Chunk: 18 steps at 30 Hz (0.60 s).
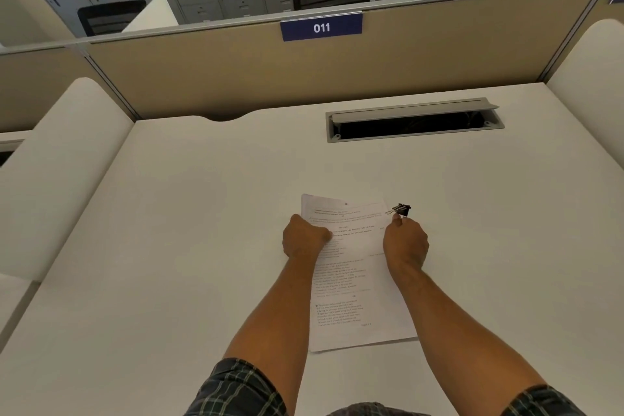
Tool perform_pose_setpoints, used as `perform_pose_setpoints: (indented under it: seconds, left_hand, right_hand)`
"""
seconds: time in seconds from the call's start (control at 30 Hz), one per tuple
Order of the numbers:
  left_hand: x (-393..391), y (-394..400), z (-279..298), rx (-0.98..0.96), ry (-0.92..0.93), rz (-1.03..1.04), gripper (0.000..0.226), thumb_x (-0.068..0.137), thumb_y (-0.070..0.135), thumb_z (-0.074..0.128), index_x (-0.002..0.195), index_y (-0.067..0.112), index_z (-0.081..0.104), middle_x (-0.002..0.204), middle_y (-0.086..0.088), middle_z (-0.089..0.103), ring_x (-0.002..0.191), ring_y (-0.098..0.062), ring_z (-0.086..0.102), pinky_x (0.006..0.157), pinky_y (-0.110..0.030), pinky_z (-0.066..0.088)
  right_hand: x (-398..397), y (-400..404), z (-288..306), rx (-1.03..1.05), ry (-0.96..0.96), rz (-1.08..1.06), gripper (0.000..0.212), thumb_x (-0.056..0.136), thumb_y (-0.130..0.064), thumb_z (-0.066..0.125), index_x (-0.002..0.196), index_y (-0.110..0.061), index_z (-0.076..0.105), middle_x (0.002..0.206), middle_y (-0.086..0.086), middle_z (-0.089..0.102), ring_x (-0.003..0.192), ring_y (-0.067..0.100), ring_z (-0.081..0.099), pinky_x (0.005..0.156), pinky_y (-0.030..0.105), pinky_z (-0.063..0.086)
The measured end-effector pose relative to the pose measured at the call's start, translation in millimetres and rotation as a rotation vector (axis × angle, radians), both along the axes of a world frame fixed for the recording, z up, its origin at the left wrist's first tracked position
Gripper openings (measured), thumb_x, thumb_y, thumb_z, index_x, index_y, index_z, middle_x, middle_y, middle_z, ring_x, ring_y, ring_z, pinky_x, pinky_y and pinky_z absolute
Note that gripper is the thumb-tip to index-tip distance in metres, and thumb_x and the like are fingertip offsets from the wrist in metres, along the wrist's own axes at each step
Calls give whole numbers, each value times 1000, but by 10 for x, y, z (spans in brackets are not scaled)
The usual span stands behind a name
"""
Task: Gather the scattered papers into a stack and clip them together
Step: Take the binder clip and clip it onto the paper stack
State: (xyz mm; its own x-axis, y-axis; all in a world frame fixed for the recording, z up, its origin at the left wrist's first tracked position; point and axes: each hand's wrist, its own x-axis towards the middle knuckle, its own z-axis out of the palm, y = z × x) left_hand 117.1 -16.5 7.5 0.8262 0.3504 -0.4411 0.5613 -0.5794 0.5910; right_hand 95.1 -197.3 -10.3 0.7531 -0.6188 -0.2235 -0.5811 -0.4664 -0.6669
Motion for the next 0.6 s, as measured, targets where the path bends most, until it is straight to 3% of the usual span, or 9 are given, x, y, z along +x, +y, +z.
perform_pose_setpoints:
  seconds: [0.1,0.23,0.37,0.47,0.53,0.6]
  left_hand:
    - [29,114,-31,-126,-1,29,60,66,31,92,112,9,60,106,-3,69,94,-26,72,74,-32,58]
    - [48,155,-133,-399,30,120,70,47,25,96,110,8,70,109,-8,76,89,-27,76,81,-44,64]
    - [-11,19,-129,-199,-42,43,66,63,24,94,117,7,61,117,-8,69,103,-27,69,83,-37,60]
    - [-132,-165,-74,100,-53,-42,72,72,28,87,131,11,48,126,-13,56,118,-35,57,94,-43,53]
    - [-187,-269,-46,215,-57,-103,68,77,23,80,133,14,42,125,-15,54,117,-36,56,93,-44,52]
    - [-210,-331,-50,205,-99,-160,64,79,16,75,132,14,39,119,-15,58,108,-35,62,85,-42,55]
  right_hand:
    - [8,-10,-12,1,-16,-5,44,110,-28,37,109,0,71,111,18,72,105,37,65,77,32,38]
    - [7,5,-27,3,-15,-8,44,110,-30,38,105,-1,71,109,17,73,103,37,65,78,33,42]
    - [3,4,-35,6,-13,-22,44,110,-31,38,106,-2,71,108,16,73,102,36,66,76,32,41]
    - [-9,18,-37,-2,-16,-11,45,110,-31,37,107,-3,71,107,16,72,102,35,65,77,34,41]
    - [-18,20,-30,-12,-15,-9,45,110,-31,36,107,-3,71,108,16,72,102,35,65,75,32,39]
    - [-21,10,-20,-16,-13,-9,45,110,-31,37,108,-3,71,108,16,72,102,35,65,75,31,38]
